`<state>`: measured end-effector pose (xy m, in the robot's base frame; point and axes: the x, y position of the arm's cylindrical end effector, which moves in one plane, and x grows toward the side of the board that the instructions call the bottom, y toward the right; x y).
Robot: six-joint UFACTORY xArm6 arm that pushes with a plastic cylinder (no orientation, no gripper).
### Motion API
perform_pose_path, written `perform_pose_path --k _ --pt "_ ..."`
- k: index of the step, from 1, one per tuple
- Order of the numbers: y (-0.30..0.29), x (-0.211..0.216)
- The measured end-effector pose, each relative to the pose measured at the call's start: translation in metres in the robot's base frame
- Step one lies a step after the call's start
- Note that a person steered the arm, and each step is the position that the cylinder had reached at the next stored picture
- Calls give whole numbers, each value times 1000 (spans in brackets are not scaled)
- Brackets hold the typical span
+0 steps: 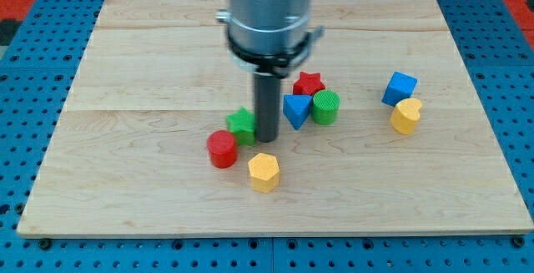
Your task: Move the red star to the top of the green circle
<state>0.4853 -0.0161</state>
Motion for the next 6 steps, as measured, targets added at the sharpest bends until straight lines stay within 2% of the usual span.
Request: perform_pose_path --k 2,3,4,5,6 --pt "-6 -37" --pt "29 -80" --pt "80 -86" --pt "95 -58" --pt "79 -55"
